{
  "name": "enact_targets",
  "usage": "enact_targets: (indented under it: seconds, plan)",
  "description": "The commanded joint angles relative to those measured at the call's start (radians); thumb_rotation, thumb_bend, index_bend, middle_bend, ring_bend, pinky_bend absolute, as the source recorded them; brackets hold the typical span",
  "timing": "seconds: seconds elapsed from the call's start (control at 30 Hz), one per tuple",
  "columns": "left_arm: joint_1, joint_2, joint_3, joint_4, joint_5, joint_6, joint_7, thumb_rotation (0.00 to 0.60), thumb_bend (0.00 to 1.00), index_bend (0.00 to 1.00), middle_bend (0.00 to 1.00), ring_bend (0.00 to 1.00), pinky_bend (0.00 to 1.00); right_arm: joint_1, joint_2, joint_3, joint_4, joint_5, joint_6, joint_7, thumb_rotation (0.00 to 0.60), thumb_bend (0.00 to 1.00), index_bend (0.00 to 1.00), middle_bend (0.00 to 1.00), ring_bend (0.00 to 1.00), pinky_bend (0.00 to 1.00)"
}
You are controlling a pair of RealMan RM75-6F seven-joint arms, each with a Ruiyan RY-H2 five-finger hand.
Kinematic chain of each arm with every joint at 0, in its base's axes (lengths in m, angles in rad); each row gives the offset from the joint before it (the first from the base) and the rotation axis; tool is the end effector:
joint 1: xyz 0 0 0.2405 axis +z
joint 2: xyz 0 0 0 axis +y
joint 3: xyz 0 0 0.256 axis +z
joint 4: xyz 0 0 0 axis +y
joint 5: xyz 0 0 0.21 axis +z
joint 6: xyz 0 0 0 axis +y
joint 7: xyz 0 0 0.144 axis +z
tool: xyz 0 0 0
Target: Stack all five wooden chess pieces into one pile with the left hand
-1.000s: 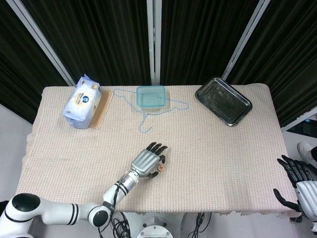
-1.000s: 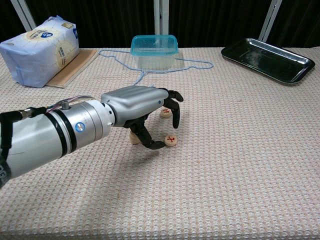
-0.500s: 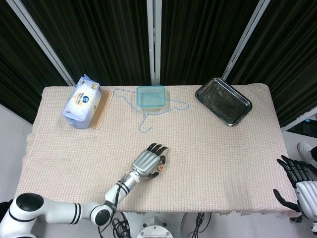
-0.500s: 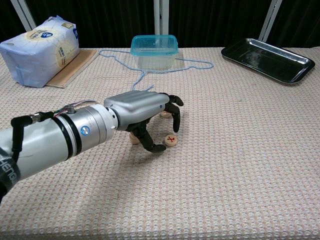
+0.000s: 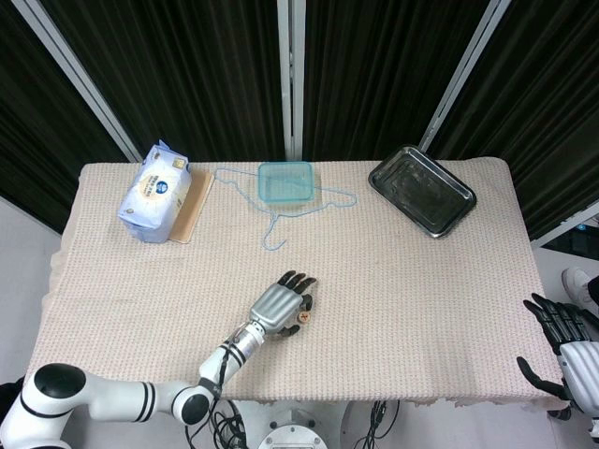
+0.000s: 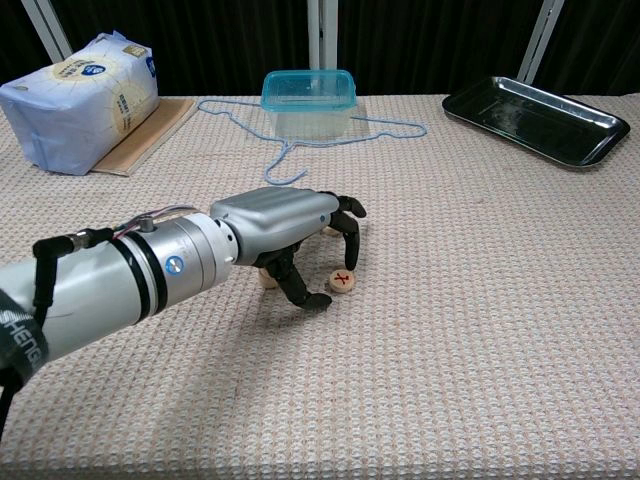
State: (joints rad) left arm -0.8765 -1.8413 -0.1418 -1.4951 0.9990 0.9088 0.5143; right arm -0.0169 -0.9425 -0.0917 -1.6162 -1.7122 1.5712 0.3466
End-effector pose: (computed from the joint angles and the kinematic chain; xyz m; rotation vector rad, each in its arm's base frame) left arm -0.0578 0.2819 -0.1168 -2.1568 -1.0339 -0.9574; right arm -0.3149 -0.1175 0.1947 1.4619 -1.1085 1.0121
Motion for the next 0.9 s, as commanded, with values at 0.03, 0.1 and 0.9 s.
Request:
enact_targets:
  seconds: [0.03, 0.1, 0.9]
  plan:
    - [-0.001, 0.002, -0.001, -0.002, 0.000, -0.001, -0.003, 0.600, 0.27, 0.42, 0.06, 0.00, 0.00, 0.001, 0.000, 0.000, 0.001, 0.001, -0.001, 0.001, 0.600, 0.30, 0.00, 0.00, 0.00, 0.00]
    - [-0.002, 0.002, 0.000, -0.001, 0.001, -0.001, -0.001, 0.600, 0.28, 0.43, 0.06, 0.00, 0.00, 0.001, 0.000, 0.000, 0.000, 0.001, -0.003, 0.000, 0.600, 0.30, 0.00, 0.00, 0.00, 0.00]
    - [0.003, 0.010, 0.008, -0.001, -0.011, -0.001, -0.022, 0.600, 0.30, 0.48, 0.06, 0.00, 0.00, 0.003, 0.002, -0.002, -0.003, 0.002, -0.008, -0.003, 0.600, 0.30, 0.00, 0.00, 0.00, 0.00]
